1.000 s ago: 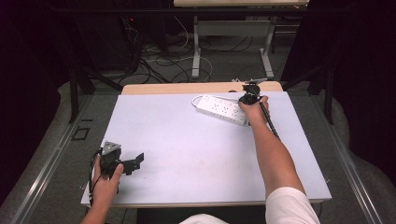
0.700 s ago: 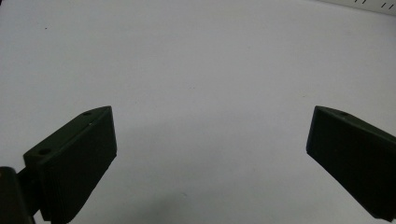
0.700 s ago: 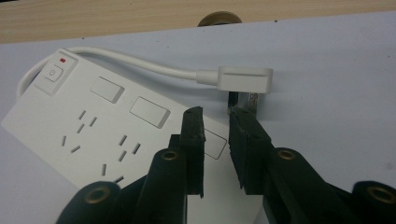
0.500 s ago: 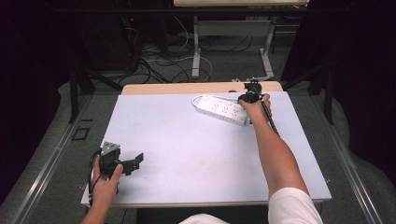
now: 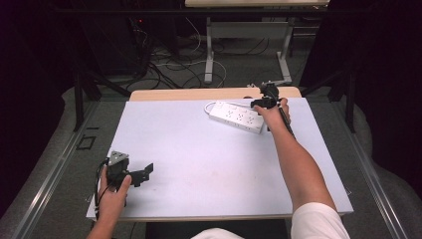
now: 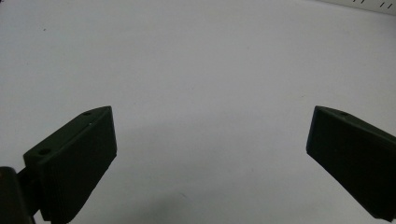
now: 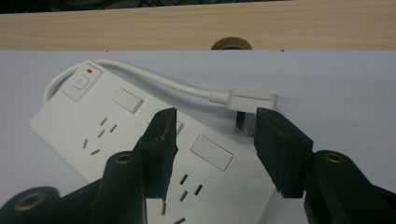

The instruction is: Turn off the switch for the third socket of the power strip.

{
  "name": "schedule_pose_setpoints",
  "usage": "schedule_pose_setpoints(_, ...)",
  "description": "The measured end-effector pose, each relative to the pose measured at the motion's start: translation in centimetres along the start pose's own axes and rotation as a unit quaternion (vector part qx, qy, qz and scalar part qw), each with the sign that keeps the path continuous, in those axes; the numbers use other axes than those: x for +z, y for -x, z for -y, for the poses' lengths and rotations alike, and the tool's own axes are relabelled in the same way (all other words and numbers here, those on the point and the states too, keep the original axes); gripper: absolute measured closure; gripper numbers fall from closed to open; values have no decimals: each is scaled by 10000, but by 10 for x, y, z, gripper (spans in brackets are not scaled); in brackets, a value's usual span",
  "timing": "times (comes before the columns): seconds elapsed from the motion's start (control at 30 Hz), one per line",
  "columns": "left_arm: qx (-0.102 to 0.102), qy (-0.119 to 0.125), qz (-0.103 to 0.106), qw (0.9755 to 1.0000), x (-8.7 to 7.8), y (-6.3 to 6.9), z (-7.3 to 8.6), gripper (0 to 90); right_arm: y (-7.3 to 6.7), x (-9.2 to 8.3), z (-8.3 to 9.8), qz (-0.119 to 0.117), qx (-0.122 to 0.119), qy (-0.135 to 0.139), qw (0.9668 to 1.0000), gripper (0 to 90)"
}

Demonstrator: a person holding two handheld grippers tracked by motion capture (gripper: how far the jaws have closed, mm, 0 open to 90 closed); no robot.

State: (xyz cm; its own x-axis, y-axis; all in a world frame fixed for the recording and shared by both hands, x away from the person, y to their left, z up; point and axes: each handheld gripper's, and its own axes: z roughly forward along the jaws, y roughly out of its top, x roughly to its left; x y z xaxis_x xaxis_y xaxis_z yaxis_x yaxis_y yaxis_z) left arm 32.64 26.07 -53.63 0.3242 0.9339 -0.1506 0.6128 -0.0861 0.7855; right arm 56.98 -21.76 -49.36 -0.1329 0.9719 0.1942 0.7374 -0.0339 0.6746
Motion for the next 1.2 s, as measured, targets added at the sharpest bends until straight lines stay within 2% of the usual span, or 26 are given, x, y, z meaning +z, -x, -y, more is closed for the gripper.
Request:
schedule_pose_setpoints(0.17, -6, 3, 0, 10000, 0, 0, 0, 19, -1, -4, -1, -62, -217, 158, 9996, 435)
schedule_pose_setpoints(0.23, 0, -1, 3, 10000, 0, 0, 0, 19, -4, -6, -1, -150, -205, 99, 9996, 435)
schedule_pose_setpoints(0.37, 32, 11, -11, 10000, 0, 1, 0, 19, -6, -11, -2, -181, -469, 234, 9985, 431)
schedule_pose_setpoints(0.43, 26, 28, -10, 10000, 0, 1, 0, 19, -9, -14, -2, -266, -415, 229, 9985, 420)
schedule_pose_setpoints(0.67, 48, 3, 3, 10000, 0, 0, -1, 19, -14, -23, -2, -355, -538, 337, 9973, 389)
schedule_pose_setpoints(1.03, 42, 13, -10, 10000, 0, 1, 0, 19, -23, -35, 4, -480, -706, 163, 9962, 342)
schedule_pose_setpoints(1.13, 45, 7, -6, 10000, 0, 1, 0, 19, -26, -39, 5, -501, -883, 162, 9947, 320)
schedule_pose_setpoints(1.2, 47, 9, -6, 10000, -1, 1, 0, 19, -29, -42, 5, -553, -897, 161, 9943, 310)
